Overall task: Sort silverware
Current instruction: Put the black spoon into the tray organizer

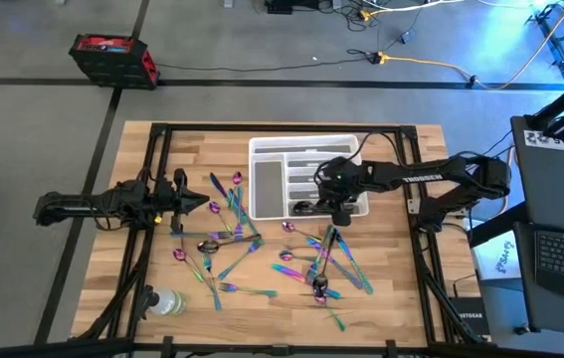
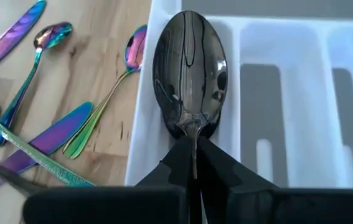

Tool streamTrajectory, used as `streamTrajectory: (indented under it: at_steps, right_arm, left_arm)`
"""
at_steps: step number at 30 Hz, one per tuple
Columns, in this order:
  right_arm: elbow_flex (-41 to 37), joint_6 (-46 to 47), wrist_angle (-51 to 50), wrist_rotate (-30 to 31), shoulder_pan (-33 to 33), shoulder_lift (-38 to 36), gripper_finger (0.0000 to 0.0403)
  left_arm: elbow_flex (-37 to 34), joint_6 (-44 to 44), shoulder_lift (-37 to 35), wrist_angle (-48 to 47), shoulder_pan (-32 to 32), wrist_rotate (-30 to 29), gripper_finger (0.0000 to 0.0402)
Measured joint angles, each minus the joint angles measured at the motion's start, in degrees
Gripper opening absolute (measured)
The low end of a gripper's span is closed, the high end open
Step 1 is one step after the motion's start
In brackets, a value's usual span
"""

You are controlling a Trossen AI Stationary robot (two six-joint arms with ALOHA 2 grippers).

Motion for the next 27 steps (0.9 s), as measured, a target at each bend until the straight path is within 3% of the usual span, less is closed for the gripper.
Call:
streamTrajectory:
  at_steps: [6, 16, 23, 27]
  right_arm:
    - [-0.39, 0.03, -0.14, 0.97, 0.00, 0.02, 0.0011]
    - [0.06, 3.78, 3.20, 1.61, 0.12, 0.02, 0.0075]
    - [11.14, 5.37, 10.01, 2.24, 4.84, 1.32, 0.0089]
    - [18.96, 3.67, 18.04, 4.55, 9.17, 9.46, 0.0087]
  left_arm:
    - [0.00, 0.01, 0.01, 0.00, -0.01, 0.00, 0.0000]
    - [0.00, 0.00, -0.01, 0.00, 0.01, 0.00, 0.0000]
    - [0.02, 0.01, -0.01, 0.00, 0.01, -0.02, 0.0000]
    - [0.00, -0.01, 0.01, 0.00, 0.01, 0.00, 0.0000]
